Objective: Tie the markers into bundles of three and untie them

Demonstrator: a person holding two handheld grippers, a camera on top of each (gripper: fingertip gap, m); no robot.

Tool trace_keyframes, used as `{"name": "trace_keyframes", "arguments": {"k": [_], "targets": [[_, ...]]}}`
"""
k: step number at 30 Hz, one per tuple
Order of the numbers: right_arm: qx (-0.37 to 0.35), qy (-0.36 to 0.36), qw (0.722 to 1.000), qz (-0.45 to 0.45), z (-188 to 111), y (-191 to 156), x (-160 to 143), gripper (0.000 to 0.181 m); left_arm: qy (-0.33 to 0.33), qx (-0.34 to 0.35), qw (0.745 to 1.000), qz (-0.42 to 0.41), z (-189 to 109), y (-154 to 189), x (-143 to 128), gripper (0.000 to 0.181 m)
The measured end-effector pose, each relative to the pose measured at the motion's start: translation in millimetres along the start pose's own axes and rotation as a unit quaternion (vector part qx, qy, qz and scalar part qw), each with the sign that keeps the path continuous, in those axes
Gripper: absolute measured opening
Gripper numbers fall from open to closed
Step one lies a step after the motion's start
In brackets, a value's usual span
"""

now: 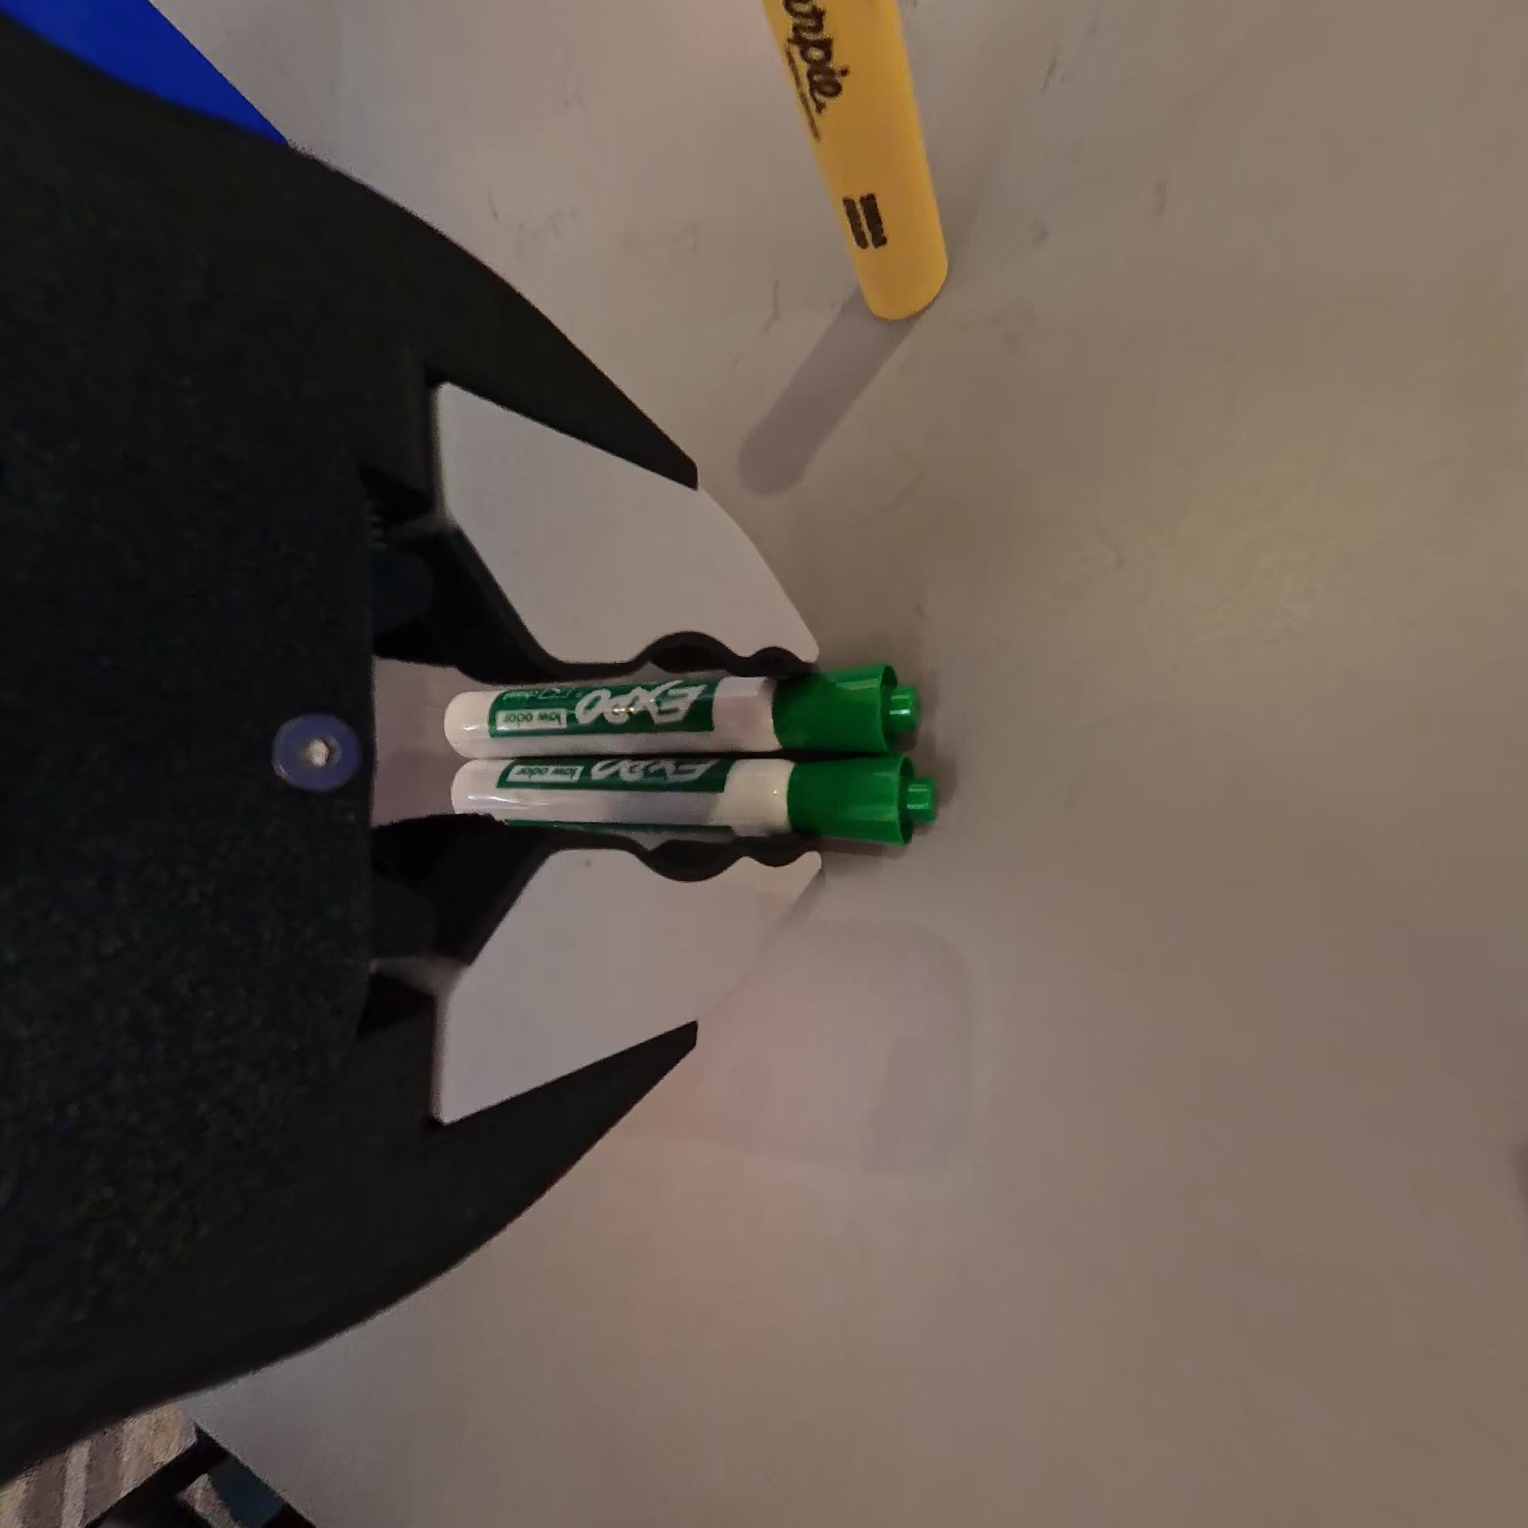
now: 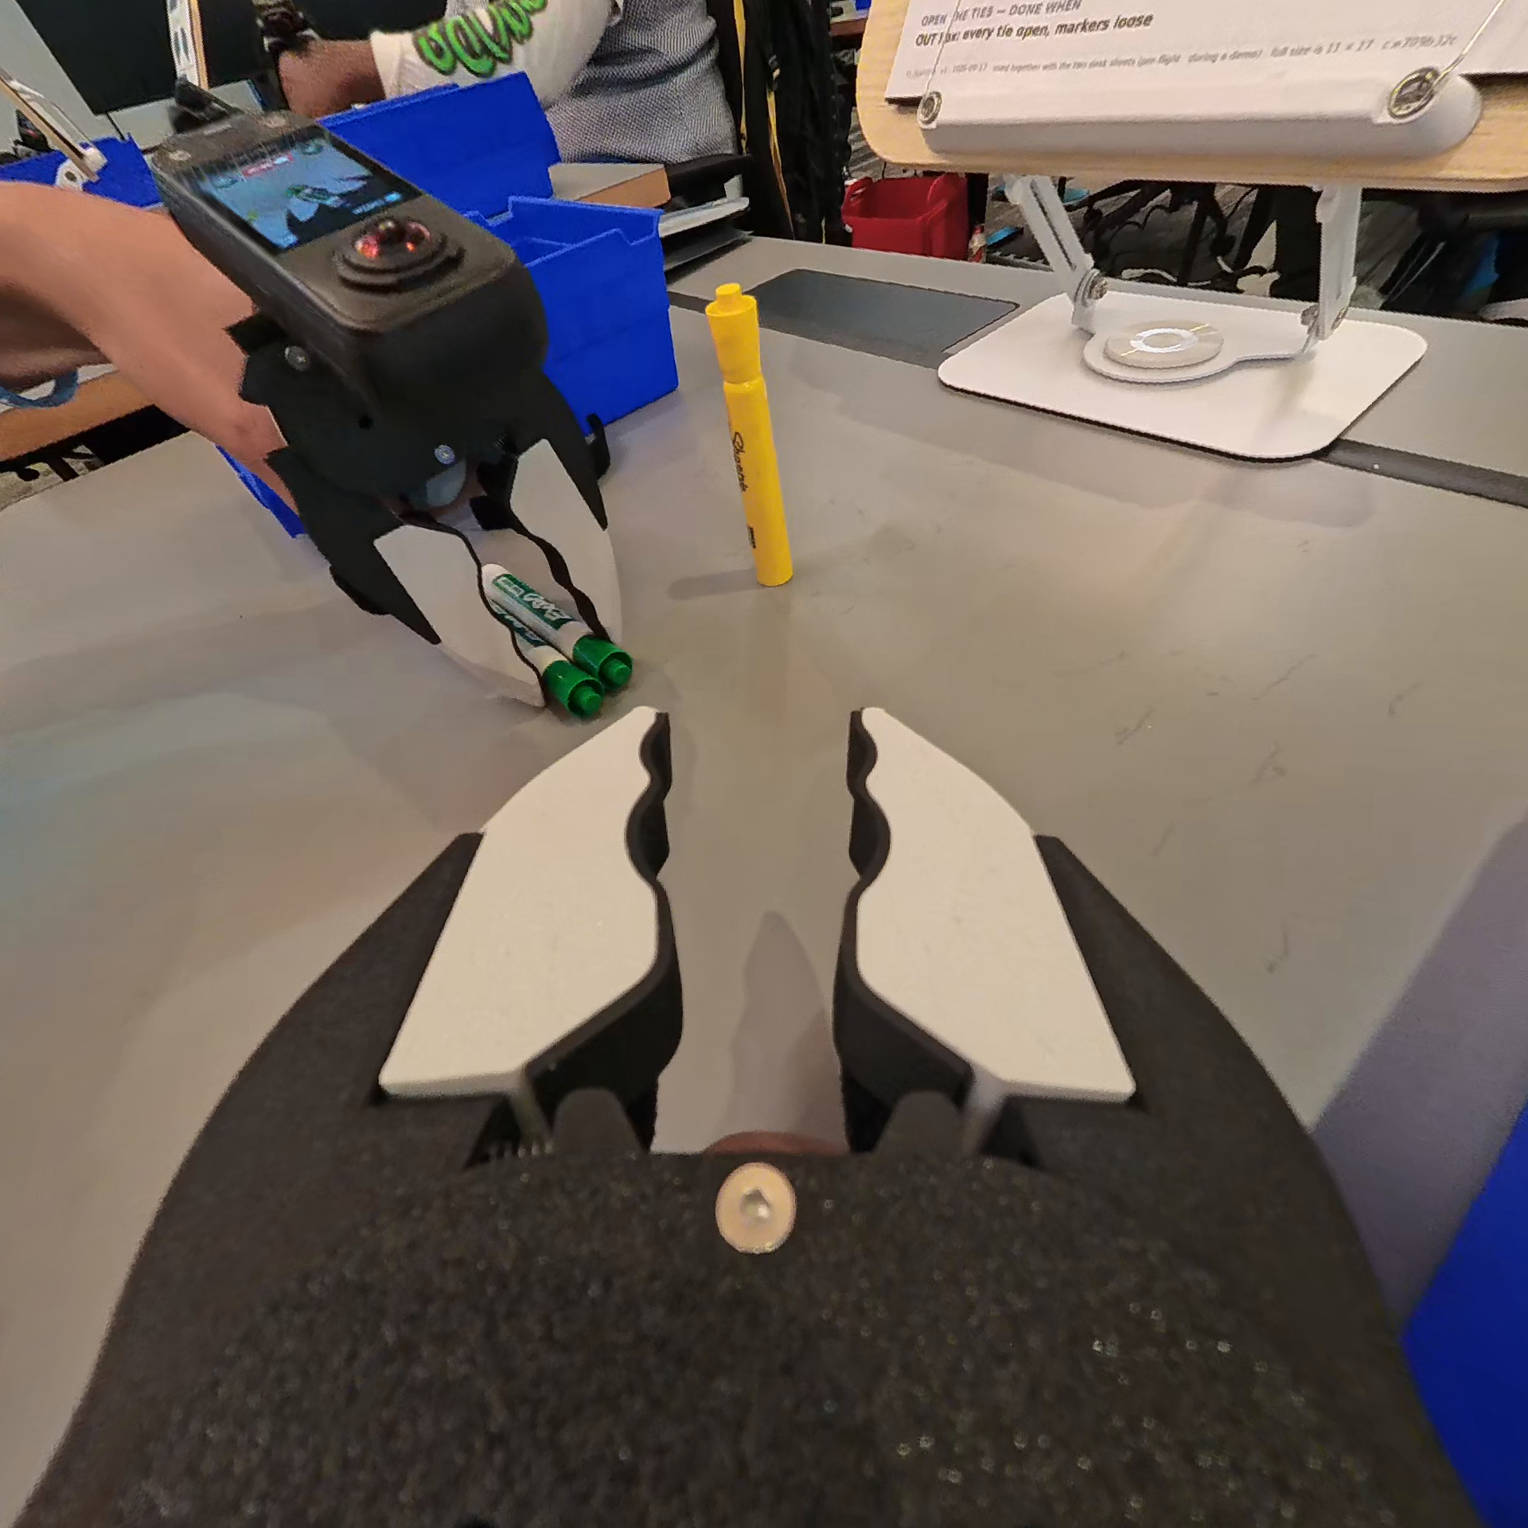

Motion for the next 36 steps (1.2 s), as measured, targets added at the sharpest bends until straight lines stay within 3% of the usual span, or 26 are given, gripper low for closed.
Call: {"name": "trace_keyframes", "arguments": {"k": [31,36], "targets": [[0.001,-0.003,1.0,0.0,0.9,-0.2,-1.0,0.041,0.032,-0.015,0.999,-0.005,-14.1,-0.1,0.0,0.035],[0.002,-0.003,1.0,0.001,0.9,0.1,-0.6,0.041,0.001,-0.014,1.0,-0.002,-11.5,2.9,-10.5,0.037]]}}
Point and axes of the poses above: each gripper's, where its closed fingertips meet, z out along the fingers, x out of its top, y = z × x across the jaws, the point moved 6 cm from there along -z, back along the fingers, and after that the axes turned 8 degrees about z, right-handed, at the moved point
